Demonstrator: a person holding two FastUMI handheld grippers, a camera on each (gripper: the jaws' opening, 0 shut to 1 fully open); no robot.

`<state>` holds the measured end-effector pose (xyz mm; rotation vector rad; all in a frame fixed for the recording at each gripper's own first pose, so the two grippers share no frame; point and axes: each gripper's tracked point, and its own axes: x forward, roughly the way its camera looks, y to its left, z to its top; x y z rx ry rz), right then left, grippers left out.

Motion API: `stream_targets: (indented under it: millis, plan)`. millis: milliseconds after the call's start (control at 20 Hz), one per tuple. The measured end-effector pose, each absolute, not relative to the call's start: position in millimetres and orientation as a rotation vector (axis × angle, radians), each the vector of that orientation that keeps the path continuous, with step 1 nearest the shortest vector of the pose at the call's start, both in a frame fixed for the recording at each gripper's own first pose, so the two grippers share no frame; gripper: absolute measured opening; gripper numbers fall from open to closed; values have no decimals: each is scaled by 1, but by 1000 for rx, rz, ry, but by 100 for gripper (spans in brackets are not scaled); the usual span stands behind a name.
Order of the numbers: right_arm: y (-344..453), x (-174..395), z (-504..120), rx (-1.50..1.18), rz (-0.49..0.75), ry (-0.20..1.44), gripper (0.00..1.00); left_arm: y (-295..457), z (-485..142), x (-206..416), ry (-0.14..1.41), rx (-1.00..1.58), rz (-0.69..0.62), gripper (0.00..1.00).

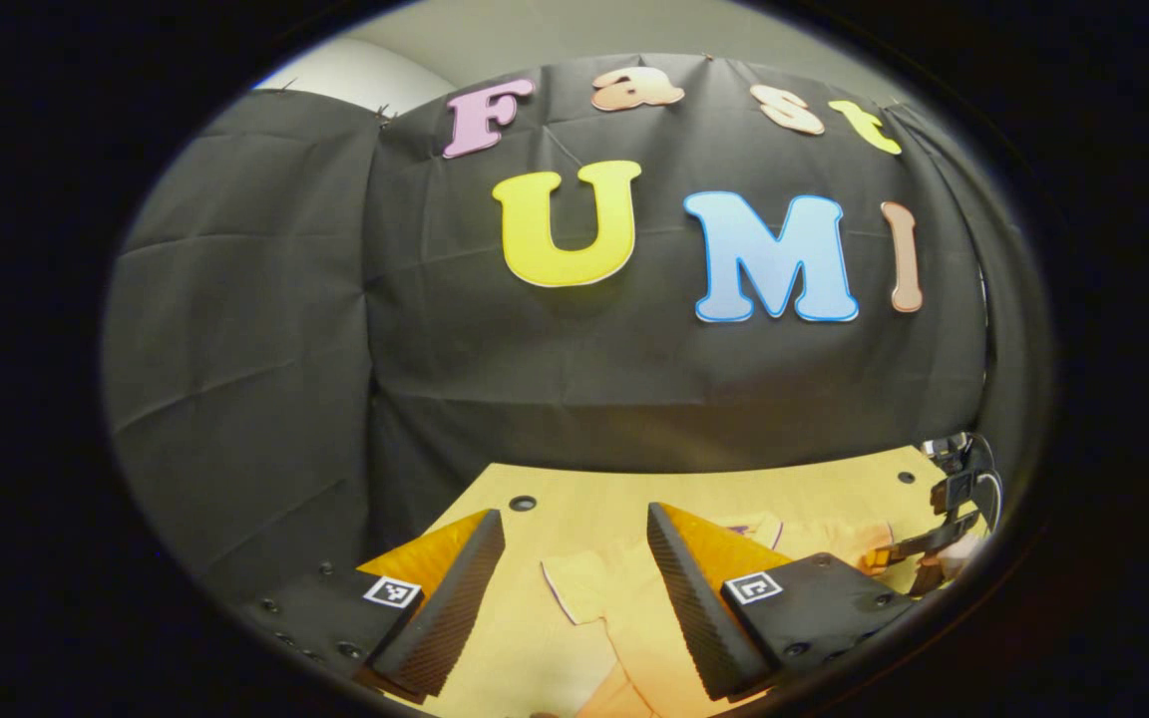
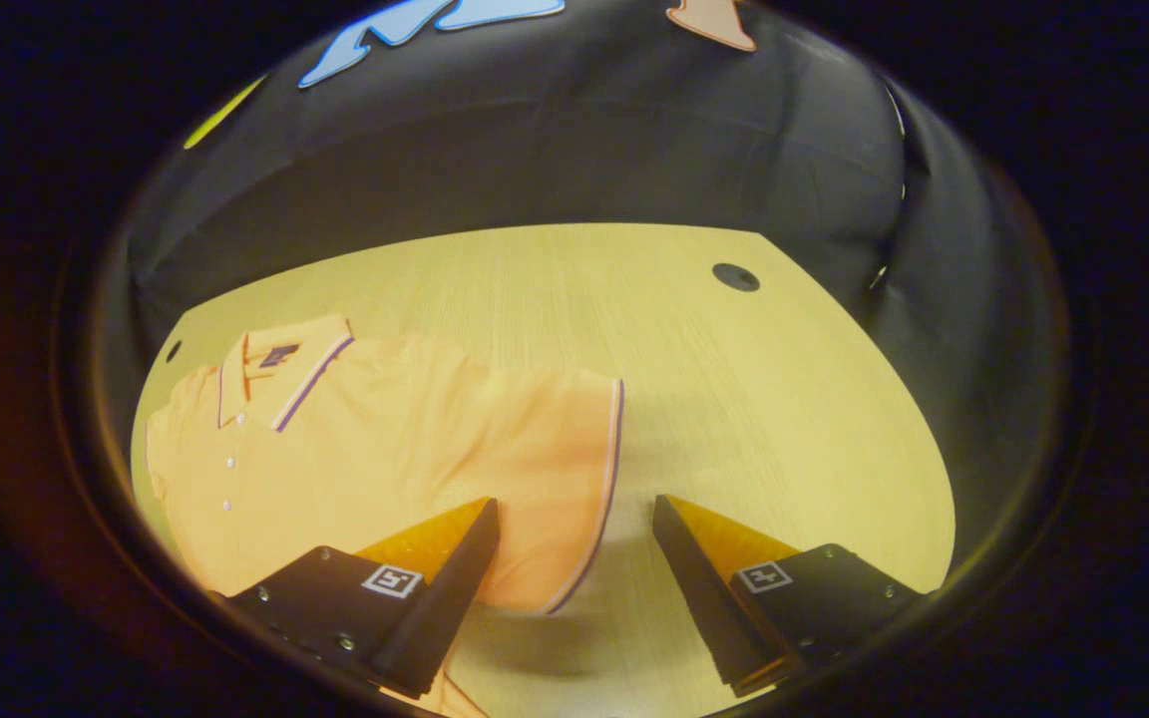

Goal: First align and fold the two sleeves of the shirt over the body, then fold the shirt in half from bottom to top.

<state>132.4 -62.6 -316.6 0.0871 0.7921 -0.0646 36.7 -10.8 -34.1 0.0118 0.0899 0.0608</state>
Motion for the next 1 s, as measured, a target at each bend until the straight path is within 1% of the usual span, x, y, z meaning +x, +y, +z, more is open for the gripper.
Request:
stream_targets:
  millis: [50,100,150,200,250,300,350,400,450,550,600,750,850,1000]
  plan:
    - [-62,134,-319,104,-60,789,99,-11,-34,37,93,12,63,94]
    - [-61,133,-318,113,-56,788,93,-12,-36,38,94,11,63,94]
    - [-60,135,-319,116,-42,780,92,-12,-37,37,95,9,63,94]
    - [-59,134,-319,115,-31,781,84,-12,-36,37,96,8,63,94]
    - [-56,135,-319,118,-16,776,73,-12,-36,37,97,6,63,95]
    - [-55,135,-318,127,-6,777,54,-12,-36,37,99,4,64,95]
    - [-54,135,-318,137,2,775,43,-13,-37,37,101,1,63,95]
    - [-52,135,-317,151,-2,785,28,-13,-38,37,103,-1,64,95]
    - [-52,136,-317,156,-6,784,17,-12,-38,37,105,-3,67,95]
    - [-50,136,-317,153,-3,791,17,-12,-39,36,109,-8,73,95]
    - [-49,136,-314,154,-6,799,0,-12,-40,35,113,-10,77,95]
    - [-49,138,-312,123,-12,802,0,-10,-42,34,116,-15,84,94]
    - [-47,144,-298,108,-18,769,0,-5,-42,31,117,-15,88,95]
    - [-24,156,-267,86,30,702,0,-4,-44,30,116,-22,90,94]
